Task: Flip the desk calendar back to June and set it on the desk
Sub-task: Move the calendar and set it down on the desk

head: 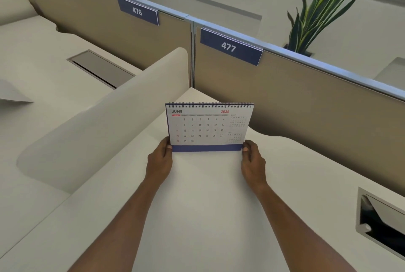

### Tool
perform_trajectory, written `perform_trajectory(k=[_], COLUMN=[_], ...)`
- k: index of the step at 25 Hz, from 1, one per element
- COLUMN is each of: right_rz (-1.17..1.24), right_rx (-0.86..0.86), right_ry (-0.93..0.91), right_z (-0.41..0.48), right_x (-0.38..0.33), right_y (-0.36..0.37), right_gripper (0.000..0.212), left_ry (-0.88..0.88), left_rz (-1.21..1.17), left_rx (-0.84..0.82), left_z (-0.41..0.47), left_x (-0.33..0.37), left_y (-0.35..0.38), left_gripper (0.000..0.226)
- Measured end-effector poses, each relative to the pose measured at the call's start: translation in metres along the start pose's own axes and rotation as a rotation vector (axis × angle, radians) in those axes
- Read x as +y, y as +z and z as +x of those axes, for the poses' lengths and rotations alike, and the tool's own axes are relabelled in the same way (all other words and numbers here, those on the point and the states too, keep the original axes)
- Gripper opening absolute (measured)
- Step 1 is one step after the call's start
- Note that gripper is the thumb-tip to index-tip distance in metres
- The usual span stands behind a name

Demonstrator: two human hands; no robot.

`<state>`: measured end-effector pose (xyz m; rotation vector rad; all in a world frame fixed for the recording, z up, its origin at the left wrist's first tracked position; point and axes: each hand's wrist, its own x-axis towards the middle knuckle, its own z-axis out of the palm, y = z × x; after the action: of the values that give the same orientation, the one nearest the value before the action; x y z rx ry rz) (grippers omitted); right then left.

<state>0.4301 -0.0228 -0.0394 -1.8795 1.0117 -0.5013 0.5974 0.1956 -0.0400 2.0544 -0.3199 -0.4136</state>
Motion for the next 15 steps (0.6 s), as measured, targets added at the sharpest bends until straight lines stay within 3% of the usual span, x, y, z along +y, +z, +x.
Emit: perform_trajectory(k=[4, 8, 11, 15], right_rz=[-0.069, -0.092, -0.104, -0.143], right_rx=[-0.028, -0.032, -0.051, -0.122], right_ry=[-0.079, -0.093, -0.079, -0.031], right_z=[-0.002, -0.003, 0.001, 0.002], right_x=[0.003, 0.006, 0.006, 0.001], right_y=[0.001, 0.002, 0.000, -0.002], right_gripper=[0.032, 0.029, 0.030, 0.034], left_ry=[0.036, 0.118, 0.220, 0.174], left_rz=[-0.104, -0.119, 0.008, 0.117], left_rx=[0.076, 0.284, 0.364, 0.341], left_z=[-0.006, -0.018, -0.020, -0.017], left_x=[-0.009, -0.014, -0.015, -0.018], left_y=[-0.003, 0.010, 0.019, 0.022], left_gripper=[0.036, 0.031, 0.026, 0.028])
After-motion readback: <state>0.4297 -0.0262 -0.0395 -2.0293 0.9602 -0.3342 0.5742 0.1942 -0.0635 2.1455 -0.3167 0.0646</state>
